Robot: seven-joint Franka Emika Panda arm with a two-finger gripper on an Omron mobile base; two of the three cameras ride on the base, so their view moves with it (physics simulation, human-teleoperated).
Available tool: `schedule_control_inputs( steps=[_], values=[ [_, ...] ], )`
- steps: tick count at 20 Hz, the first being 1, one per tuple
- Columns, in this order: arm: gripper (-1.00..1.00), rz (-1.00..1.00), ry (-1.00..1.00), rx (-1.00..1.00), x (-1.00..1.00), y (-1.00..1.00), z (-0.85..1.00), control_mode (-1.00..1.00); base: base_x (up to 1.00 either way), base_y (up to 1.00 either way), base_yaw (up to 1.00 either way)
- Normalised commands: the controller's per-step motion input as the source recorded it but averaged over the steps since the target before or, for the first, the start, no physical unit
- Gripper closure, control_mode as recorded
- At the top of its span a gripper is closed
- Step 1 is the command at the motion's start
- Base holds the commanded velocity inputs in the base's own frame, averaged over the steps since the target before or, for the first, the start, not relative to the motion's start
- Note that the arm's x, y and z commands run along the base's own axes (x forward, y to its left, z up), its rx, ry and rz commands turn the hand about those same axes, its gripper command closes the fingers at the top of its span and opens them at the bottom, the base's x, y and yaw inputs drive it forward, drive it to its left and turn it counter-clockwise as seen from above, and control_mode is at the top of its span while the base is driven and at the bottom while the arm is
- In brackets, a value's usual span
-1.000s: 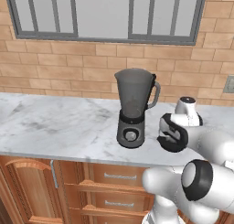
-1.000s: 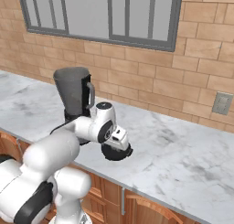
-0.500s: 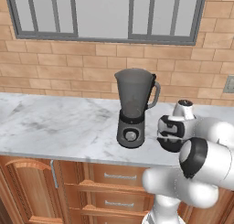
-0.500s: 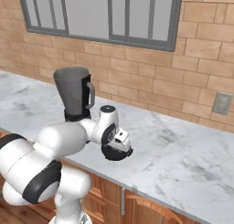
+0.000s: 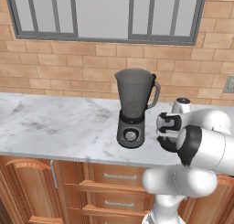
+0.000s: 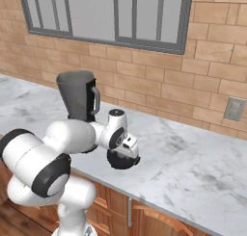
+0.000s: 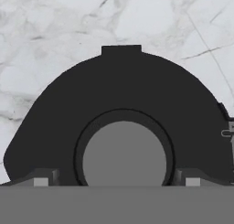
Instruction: Grab the onion and garlic from the fridge, place them in the blender, close the lid, and turn on the blender to create a marinade.
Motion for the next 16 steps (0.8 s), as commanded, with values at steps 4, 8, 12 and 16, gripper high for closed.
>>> schedule_control_inputs(
  steps=[4, 8, 12, 16],
  values=[
    [-1.00, 0.00, 0.00, 0.02, 0.08, 0.00, -0.05, -1.00, 0.00, 0.00, 0.00],
    [-1.00, 0.00, 0.00, 0.00, -0.02, 0.00, -0.36, -1.00, 0.00, 0.00, 0.00],
    [1.00, 0.00, 0.00, 0.00, -0.01, 0.00, -0.43, -1.00, 0.00, 0.00, 0.00],
    [1.00, 0.00, 0.00, 0.00, 0.00, 0.00, -0.17, -1.00, 0.00, 0.00, 0.00]
  ],
)
